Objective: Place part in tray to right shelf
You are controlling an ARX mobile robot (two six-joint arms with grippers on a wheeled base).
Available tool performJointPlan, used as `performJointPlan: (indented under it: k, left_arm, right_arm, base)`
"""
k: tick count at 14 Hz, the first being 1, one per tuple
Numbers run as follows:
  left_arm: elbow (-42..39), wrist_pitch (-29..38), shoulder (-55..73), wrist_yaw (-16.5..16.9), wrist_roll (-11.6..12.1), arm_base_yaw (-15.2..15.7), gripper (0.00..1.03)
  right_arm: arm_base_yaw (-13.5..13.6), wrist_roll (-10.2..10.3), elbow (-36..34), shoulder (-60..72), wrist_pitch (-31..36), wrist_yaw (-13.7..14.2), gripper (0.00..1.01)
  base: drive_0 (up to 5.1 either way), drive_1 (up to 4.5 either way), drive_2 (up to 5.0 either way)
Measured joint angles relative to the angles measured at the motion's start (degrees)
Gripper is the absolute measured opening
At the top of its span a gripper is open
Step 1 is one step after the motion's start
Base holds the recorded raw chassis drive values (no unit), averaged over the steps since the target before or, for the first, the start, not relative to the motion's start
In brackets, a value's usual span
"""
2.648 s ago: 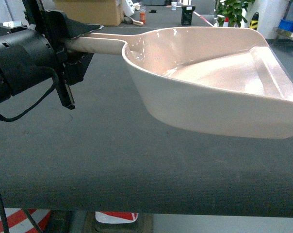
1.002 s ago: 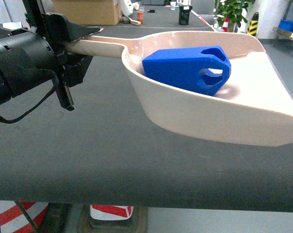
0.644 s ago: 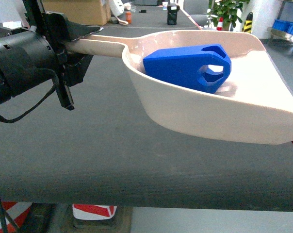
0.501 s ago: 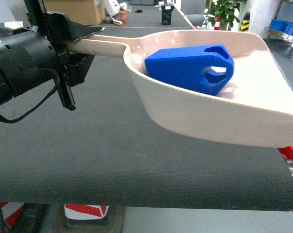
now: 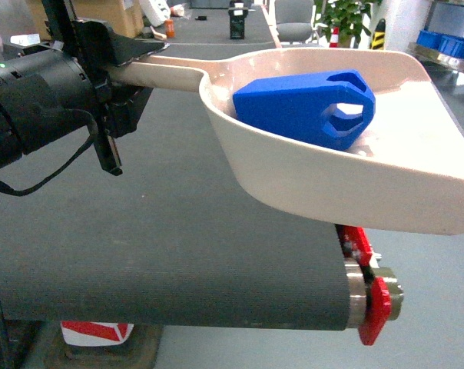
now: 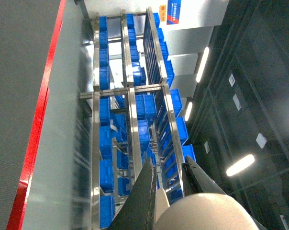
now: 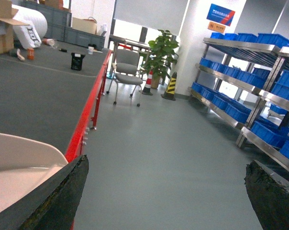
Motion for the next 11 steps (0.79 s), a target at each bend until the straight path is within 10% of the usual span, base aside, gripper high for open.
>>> performJointPlan:
  k: [11]
  left_arm:
    - [0.00, -0.28, 0.00, -0.02, 0.04, -0.02, 0.13]
  right_arm:
    - [-0.02, 0.00, 0.02, 0.07, -0.15, 0.02, 0.98]
  base:
    - [5.0, -2.39, -2.4]
